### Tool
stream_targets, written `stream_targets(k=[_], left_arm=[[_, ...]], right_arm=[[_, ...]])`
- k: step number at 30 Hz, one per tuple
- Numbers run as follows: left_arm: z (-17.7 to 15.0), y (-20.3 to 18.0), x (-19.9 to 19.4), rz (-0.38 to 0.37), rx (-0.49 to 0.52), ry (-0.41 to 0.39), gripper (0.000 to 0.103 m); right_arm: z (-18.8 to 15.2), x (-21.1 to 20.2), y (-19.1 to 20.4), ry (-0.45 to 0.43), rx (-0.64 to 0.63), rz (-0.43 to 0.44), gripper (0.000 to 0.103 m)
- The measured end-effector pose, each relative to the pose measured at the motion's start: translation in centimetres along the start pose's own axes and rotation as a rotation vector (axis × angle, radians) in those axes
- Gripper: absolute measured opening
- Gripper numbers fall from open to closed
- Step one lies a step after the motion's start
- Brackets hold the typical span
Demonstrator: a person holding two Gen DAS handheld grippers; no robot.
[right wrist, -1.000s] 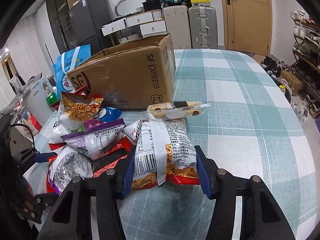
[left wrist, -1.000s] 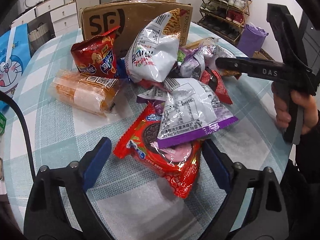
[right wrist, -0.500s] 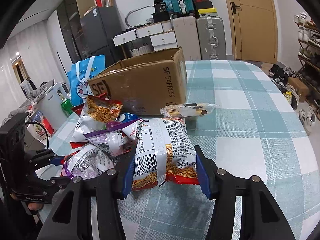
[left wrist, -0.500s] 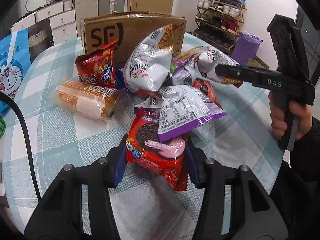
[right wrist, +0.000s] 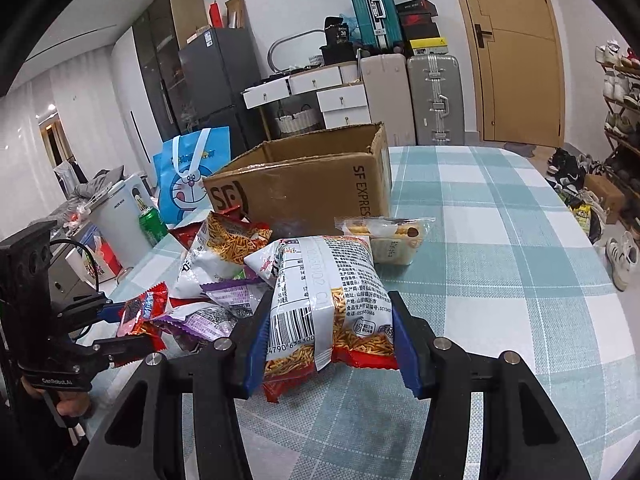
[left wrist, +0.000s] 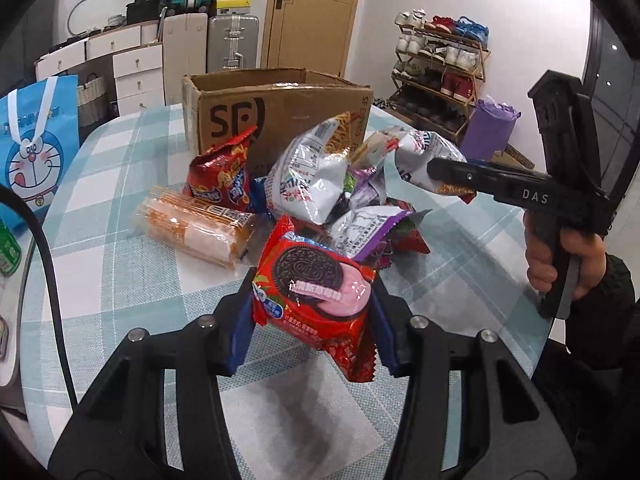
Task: Organize snacks
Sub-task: 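Lift both held packs and carry them over the open cardboard box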
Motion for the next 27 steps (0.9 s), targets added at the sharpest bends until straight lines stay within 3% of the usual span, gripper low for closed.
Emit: stream_targets(k=[15, 27], left_arm=[[2.7, 1.4, -4.2, 0.080, -0.058, -0.191, 0.047], [7.3, 1.6, -4.1, 0.150, -0.084, -0.277, 0.047]], right_arm=[[1.1, -2.1, 1.0, -0.069, -0.013, 0.013, 0.054], [3.0, -2.7, 2.0, -0.109, -0.036, 0.007, 0.054]])
Point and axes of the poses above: each gripper's, at about its wrist camera, not at the fingertips, and x roughly the way its jaws point, y to its left, z to its top, the point moved 4 cm from there along x, roughly the way its jaws point, and after that the axes turned 3 degrees about -z, right-handed, at the moved point
